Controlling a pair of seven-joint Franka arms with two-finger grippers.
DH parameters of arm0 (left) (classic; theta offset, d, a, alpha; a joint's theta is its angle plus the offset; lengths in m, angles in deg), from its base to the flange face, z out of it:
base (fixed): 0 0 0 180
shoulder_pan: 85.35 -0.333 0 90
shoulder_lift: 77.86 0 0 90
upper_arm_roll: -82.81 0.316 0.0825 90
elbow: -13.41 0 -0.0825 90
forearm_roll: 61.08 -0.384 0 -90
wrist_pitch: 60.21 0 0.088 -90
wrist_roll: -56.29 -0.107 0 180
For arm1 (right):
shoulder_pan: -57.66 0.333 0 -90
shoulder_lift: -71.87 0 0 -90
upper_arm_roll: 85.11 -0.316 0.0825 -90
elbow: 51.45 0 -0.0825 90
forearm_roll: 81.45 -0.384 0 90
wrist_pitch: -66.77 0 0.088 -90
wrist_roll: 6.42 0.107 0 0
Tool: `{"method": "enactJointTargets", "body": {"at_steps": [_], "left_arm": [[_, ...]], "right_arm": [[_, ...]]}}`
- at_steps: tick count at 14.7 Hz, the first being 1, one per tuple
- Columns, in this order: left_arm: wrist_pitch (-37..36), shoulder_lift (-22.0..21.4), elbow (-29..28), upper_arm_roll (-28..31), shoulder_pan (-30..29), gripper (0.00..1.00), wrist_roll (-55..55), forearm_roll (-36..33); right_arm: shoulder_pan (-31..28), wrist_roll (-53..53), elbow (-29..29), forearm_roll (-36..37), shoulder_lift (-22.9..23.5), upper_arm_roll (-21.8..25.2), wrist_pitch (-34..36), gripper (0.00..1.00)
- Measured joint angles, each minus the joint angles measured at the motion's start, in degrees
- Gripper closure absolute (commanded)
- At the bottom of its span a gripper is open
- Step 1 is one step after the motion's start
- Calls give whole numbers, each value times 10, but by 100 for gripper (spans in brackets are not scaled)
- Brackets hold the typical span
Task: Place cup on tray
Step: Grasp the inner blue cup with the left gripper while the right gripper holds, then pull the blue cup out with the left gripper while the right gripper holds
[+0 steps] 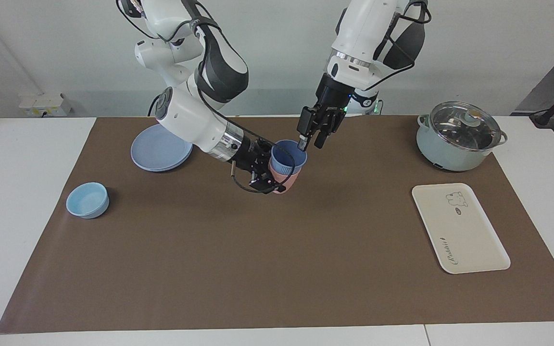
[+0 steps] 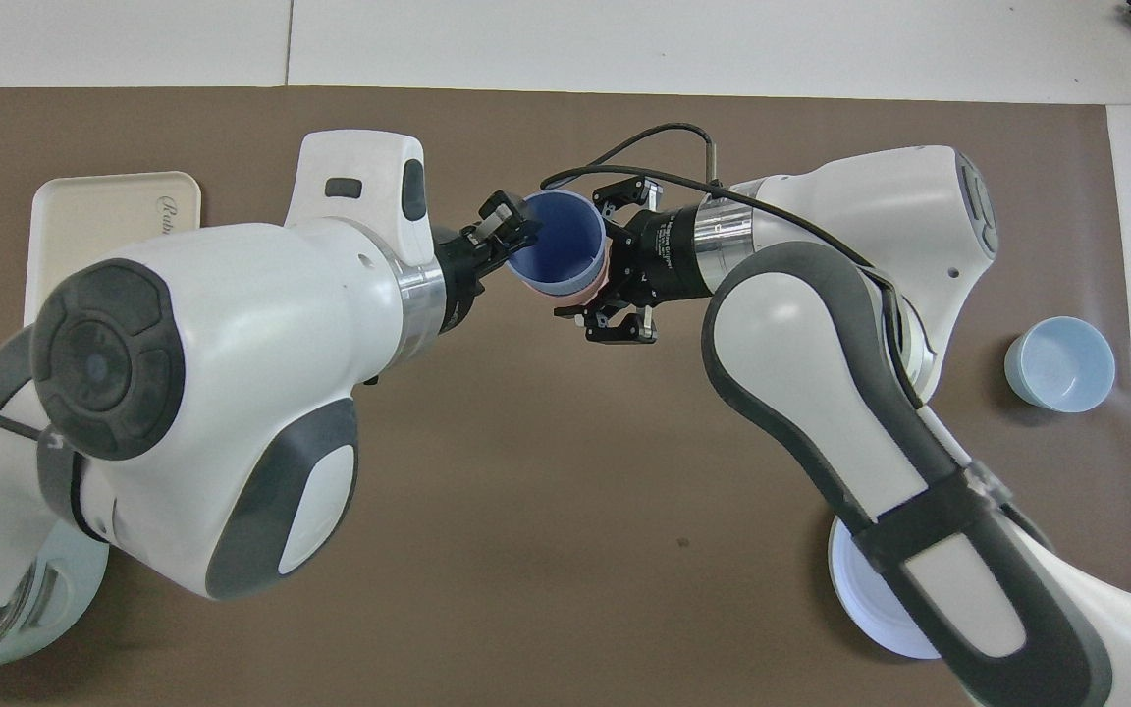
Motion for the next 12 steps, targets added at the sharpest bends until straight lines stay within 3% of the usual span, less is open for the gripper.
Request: {"method": "enactJointTargets", "body": {"at_steps": [1,7,12], "left_arm": [[0,4,3,0,5,99,2,0],[-39,22,41,4,12,100,12,-4],[-143,22,123,10,12,100,15,-4]], "right_arm": [[0,0,0,0,0,0,0,100],[-3,0,1,0,-1,3,-1,100],[-3,0,0,0,0,3,1,100]]}}
